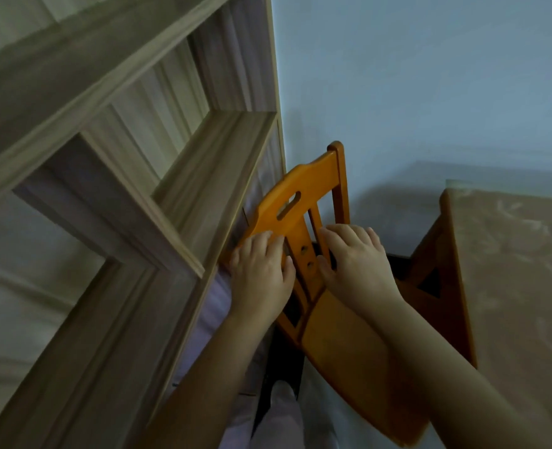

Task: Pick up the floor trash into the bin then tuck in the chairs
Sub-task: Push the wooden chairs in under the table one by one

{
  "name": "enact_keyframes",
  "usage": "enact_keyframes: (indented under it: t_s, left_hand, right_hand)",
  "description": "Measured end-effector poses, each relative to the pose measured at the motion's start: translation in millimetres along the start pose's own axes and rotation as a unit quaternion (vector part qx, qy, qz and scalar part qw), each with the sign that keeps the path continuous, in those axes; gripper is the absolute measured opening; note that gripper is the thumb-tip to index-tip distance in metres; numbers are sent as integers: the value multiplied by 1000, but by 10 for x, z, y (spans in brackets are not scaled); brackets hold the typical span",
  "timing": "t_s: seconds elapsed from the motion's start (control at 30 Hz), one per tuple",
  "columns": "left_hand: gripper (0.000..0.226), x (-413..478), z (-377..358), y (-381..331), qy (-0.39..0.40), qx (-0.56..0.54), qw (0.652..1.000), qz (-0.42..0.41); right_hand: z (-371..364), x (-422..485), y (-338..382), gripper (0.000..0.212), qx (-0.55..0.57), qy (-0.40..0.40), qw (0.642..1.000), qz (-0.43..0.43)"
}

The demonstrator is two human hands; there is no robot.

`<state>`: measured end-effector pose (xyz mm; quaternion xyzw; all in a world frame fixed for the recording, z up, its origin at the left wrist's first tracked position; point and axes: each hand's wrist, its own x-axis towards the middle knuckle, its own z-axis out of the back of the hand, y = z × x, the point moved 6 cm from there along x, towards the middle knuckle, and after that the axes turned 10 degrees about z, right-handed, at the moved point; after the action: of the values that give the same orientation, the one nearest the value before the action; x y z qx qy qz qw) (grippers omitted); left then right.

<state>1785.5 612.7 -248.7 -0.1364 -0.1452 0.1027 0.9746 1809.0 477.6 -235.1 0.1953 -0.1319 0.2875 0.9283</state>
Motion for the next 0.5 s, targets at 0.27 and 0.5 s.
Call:
enact_keyframes:
  t_s: [0.27, 0.5]
  left_hand:
    - [45, 704, -401, 221, 42, 11, 999, 29]
    - [50, 1054, -723, 217, 93, 13, 992, 86]
  right_hand:
    - [-481, 848, -362, 42, 5, 29, 999, 17]
    - [-874, 1269, -586, 46, 31, 77, 994, 66]
